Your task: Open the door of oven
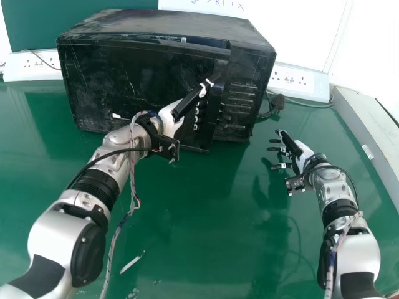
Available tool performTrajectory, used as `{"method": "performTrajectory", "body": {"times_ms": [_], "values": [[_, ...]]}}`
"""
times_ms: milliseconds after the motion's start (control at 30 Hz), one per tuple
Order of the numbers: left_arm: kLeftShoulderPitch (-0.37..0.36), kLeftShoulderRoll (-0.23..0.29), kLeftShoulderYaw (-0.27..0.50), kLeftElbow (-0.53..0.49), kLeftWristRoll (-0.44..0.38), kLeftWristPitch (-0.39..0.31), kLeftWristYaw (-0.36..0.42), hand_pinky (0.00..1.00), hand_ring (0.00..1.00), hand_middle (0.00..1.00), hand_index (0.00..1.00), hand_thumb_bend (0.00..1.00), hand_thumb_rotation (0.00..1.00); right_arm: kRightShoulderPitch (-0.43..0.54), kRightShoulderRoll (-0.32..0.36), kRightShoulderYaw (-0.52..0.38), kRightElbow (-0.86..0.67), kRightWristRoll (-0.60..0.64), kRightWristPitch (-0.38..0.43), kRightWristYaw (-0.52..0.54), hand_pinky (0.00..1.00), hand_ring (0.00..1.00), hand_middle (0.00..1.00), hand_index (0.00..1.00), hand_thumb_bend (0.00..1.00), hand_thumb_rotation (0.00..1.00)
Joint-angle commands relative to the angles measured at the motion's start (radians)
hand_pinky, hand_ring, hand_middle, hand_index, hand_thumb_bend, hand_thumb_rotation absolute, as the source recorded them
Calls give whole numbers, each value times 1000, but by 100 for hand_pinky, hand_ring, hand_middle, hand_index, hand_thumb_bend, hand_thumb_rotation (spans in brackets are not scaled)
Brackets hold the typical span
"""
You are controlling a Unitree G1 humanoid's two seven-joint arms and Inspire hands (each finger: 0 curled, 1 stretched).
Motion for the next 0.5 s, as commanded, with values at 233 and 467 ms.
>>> {"method": "performTrajectory", "body": {"times_ms": [233,467], "values": [[31,-37,2,-60,-46,-16,-39,44,43,47,63,100,94,54,40,16,37,-14,41,32,63,71,75,85,59,55],[50,-37,-11,-97,-49,-2,-19,43,42,46,62,100,93,55,46,18,36,-16,37,10,59,67,74,85,56,55]]}}
